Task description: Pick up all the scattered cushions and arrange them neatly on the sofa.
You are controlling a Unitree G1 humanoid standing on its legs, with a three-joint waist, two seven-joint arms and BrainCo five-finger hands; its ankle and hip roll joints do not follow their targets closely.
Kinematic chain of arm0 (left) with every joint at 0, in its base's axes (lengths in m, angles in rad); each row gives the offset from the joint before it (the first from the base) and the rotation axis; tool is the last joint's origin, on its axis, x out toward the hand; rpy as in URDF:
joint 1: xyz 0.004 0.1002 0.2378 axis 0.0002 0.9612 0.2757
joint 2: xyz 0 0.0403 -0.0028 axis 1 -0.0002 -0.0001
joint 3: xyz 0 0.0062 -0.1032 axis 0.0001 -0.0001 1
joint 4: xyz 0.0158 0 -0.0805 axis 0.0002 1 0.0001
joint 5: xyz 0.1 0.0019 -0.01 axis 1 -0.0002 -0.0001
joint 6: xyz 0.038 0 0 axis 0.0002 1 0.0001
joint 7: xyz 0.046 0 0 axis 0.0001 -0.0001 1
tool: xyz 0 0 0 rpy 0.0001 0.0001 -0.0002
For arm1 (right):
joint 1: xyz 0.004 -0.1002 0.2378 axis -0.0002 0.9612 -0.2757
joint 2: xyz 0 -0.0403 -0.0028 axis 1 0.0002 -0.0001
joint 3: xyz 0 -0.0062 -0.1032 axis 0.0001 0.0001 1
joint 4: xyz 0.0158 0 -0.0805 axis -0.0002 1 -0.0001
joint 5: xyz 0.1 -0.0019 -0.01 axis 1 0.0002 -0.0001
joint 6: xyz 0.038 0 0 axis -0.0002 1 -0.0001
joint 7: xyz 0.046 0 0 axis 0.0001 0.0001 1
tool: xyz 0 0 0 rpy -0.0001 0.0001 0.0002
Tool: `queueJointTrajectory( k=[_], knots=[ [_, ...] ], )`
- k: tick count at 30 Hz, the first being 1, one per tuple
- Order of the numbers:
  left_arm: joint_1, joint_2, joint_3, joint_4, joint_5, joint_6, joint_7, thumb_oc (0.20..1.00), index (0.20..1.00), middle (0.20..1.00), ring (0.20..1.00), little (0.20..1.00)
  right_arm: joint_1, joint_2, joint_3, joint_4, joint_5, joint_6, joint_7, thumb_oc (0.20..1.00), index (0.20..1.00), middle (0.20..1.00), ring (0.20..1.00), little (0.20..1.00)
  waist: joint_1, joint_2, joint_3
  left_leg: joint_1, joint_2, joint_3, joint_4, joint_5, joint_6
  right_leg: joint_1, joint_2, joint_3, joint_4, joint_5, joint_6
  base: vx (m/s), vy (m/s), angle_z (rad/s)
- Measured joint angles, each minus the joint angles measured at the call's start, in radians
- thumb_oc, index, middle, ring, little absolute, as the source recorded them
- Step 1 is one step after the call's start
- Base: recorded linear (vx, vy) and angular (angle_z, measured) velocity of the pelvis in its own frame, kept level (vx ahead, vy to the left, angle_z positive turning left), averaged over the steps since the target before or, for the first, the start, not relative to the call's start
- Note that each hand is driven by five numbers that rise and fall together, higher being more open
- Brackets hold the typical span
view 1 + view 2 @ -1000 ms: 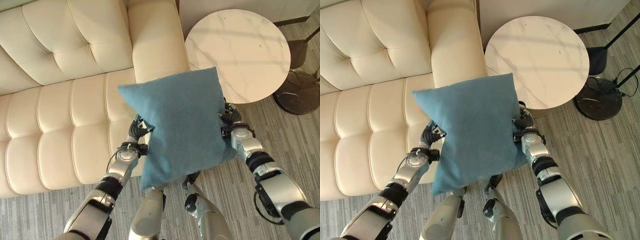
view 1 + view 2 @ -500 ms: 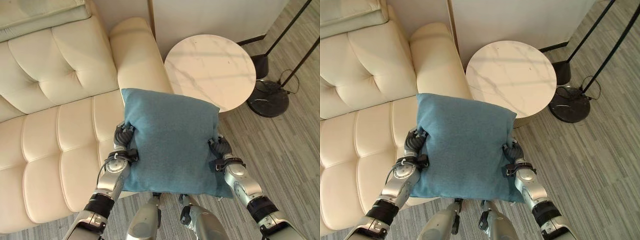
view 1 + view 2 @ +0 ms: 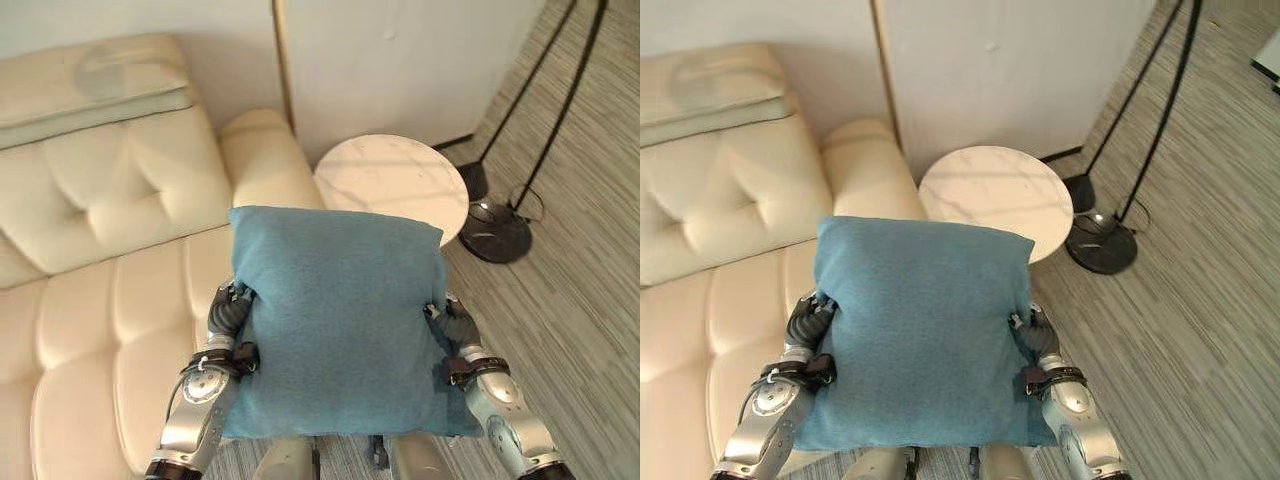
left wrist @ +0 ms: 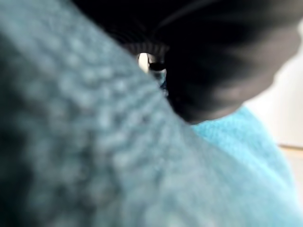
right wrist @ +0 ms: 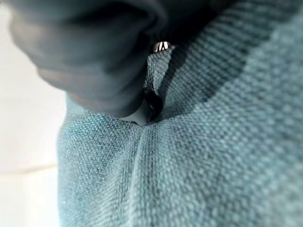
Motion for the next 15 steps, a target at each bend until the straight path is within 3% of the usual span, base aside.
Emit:
queueJointTrajectory(
  k=[1,2,3,4,5,6,7,8,9,10,13,15],
  knots=[
    [-0.004,0.000,0.003,-0.002,0.000,0.000,-0.002,0.200,0.200,0.200,0.200,0.200,-0.003,-0.002,0.000,-0.002,-0.002,0.000,0.003,0.200,0.200,0.200,0.200,0.200,0.011,0.002,0.000,-0.010,-0.010,-0.028,-0.002,0.010,-0.013,0.051,0.003,0.035,-0.090,-0.039,-0.010,-0.28,-0.259,0.93],
    [0.019,-0.021,0.003,0.002,0.000,0.000,-0.004,0.200,0.200,0.200,0.200,0.200,-0.002,-0.009,0.003,0.011,-0.008,0.000,0.003,0.200,0.200,0.200,0.200,0.200,0.021,0.037,-0.017,-0.020,0.012,-0.063,-0.016,0.031,-0.041,0.113,0.034,0.024,-0.221,-0.023,-0.057,-0.35,-0.253,0.86],
    [0.056,-0.030,0.000,0.000,-0.001,-0.005,-0.004,0.200,0.200,0.200,0.200,0.200,-0.002,-0.023,0.010,0.015,-0.012,-0.001,0.006,0.200,0.200,0.200,0.200,0.200,0.057,0.067,-0.038,-0.031,0.034,-0.098,-0.046,0.074,-0.065,0.130,0.076,0.012,-0.266,0.021,-0.078,-0.39,-0.206,1.34],
    [0.050,-0.039,-0.010,-0.001,-0.001,-0.007,-0.009,0.200,0.200,0.200,0.200,0.200,0.000,-0.033,-0.001,0.014,-0.019,-0.014,0.006,0.200,0.200,0.200,0.200,0.200,0.035,0.081,-0.045,-0.083,0.054,-0.143,-0.048,0.118,-0.131,0.100,0.117,-0.003,-0.265,0.016,-0.108,-0.40,-0.094,1.37],
    [0.040,-0.044,-0.013,-0.001,-0.001,-0.009,-0.014,0.200,0.200,0.200,0.200,0.200,-0.005,-0.044,-0.012,0.019,-0.020,-0.014,0.004,0.200,0.200,0.200,0.200,0.200,0.041,0.086,-0.047,-0.120,0.070,-0.139,-0.052,0.132,-0.176,0.065,0.132,-0.027,-0.243,0.024,-0.139,-0.38,-0.046,1.22],
    [0.053,-0.045,-0.022,0.005,-0.002,-0.010,-0.014,0.200,0.200,0.200,0.200,0.200,-0.021,-0.056,-0.005,0.034,-0.021,-0.014,0.002,0.200,0.200,0.200,0.200,0.200,0.071,0.092,-0.046,-0.140,0.096,-0.114,-0.069,0.082,-0.188,0.034,0.166,-0.047,-0.198,0.037,-0.174,-0.35,-0.016,0.80],
    [0.046,-0.039,-0.021,0.032,-0.003,-0.005,-0.014,0.200,0.200,0.200,0.200,0.200,-0.032,-0.056,0.005,0.047,-0.035,-0.012,-0.004,0.200,0.200,0.200,0.200,0.200,0.063,0.073,-0.042,-0.158,0.113,-0.037,-0.055,-0.010,-0.144,0.015,0.136,-0.081,-0.195,0.060,-0.212,-0.19,-0.001,0.94],
    [0.031,-0.031,-0.030,0.060,-0.008,0.005,-0.016,0.200,0.200,0.200,0.200,0.200,-0.032,-0.046,0.001,0.051,-0.040,-0.008,-0.006,0.200,0.200,0.200,0.200,0.200,0.032,0.029,-0.032,-0.183,0.098,0.100,0.009,-0.042,-0.107,0.011,0.075,-0.143,-0.221,0.072,-0.217,-0.15,0.012,1.32],
    [0.034,-0.023,-0.034,0.066,-0.016,0.011,-0.020,0.200,0.200,0.200,0.200,0.200,-0.022,-0.036,0.000,0.051,-0.041,-0.007,-0.007,0.200,0.200,0.200,0.200,0.200,0.020,-0.014,-0.039,-0.178,0.074,0.167,0.066,-0.063,-0.084,0.012,0.028,-0.157,-0.240,0.090,-0.218,-0.09,0.022,1.35],
    [0.037,-0.028,-0.036,0.065,-0.031,0.010,-0.028,0.200,0.200,0.200,0.200,0.200,-0.010,-0.041,-0.002,0.040,-0.041,-0.007,-0.007,0.200,0.200,0.200,0.200,0.200,0.006,-0.033,-0.045,-0.117,0.064,0.194,0.120,-0.083,-0.105,0.035,-0.005,-0.173,-0.293,0.126,-0.216,-0.06,0.032,0.99],
    [0.027,-0.053,-0.045,0.065,-0.033,0.005,-0.039,0.200,0.200,0.200,0.200,0.200,-0.005,-0.045,-0.023,0.029,-0.042,-0.008,-0.007,0.200,0.200,0.200,0.200,0.200,-0.052,-0.007,-0.060,0.071,0.112,0.253,0.109,-0.139,-0.117,0.076,-0.016,-0.247,-0.363,0.157,-0.184,-0.04,0.058,0.83],
    [-0.002,-0.072,-0.065,0.060,-0.033,0.004,-0.041,0.200,0.200,0.200,0.200,0.200,0.015,-0.054,-0.061,0.007,-0.042,-0.013,-0.009,0.200,0.200,0.200,0.200,0.200,-0.110,0.016,-0.070,0.124,0.153,0.371,0.056,-0.151,-0.136,0.099,-0.014,-0.333,-0.413,0.178,-0.167,0.02,0.081,1.28]
  ],
)
